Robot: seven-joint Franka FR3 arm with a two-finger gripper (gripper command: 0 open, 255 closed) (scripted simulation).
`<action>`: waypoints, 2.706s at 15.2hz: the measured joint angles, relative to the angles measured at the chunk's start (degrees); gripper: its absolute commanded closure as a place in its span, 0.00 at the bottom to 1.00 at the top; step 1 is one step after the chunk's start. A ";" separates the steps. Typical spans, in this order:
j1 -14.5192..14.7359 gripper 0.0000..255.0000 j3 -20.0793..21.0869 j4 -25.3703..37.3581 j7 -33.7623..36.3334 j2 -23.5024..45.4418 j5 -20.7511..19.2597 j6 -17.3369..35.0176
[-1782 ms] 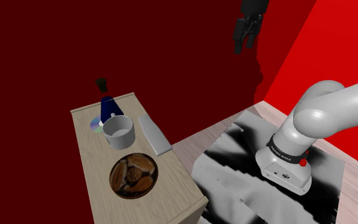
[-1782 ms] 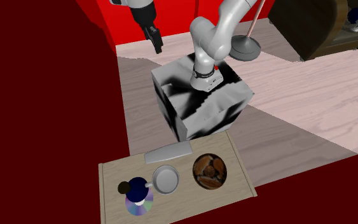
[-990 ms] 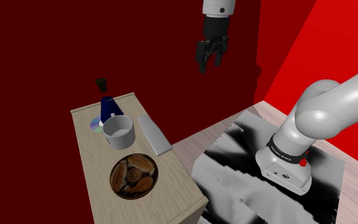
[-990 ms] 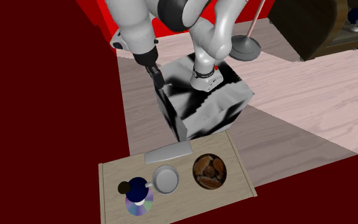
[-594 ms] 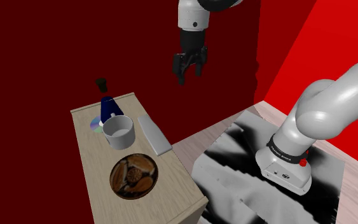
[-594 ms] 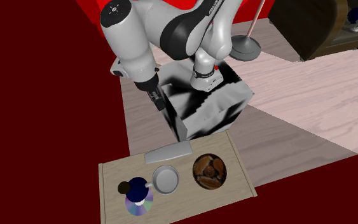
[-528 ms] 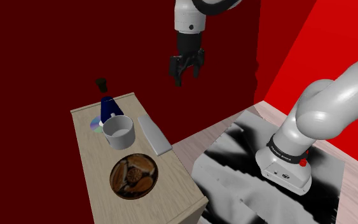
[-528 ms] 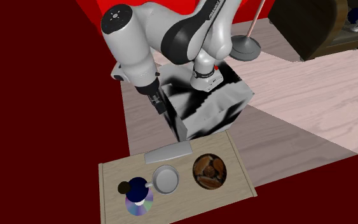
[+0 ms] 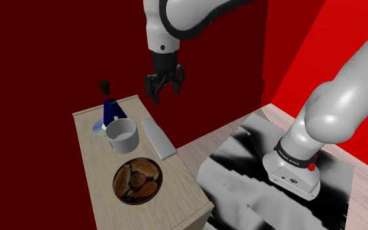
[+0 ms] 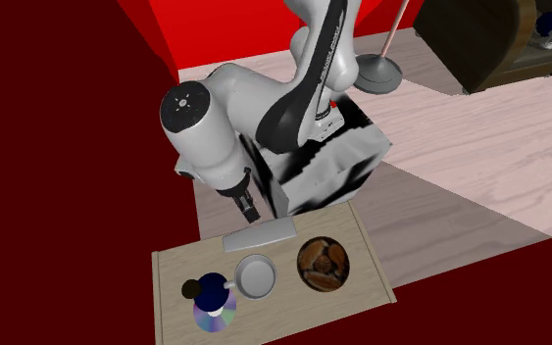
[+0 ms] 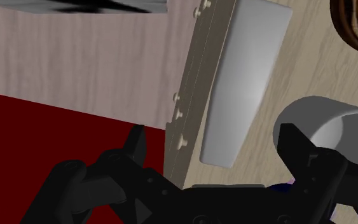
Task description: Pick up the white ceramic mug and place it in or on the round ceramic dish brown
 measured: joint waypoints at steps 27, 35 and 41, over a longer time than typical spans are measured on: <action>6.50 1.00 2.62 15.28 13.56 25.84 -11.54 9.28; 6.49 1.00 2.62 15.28 13.56 25.84 -11.55 9.29; 6.26 1.00 3.01 17.05 13.35 24.12 -10.71 5.97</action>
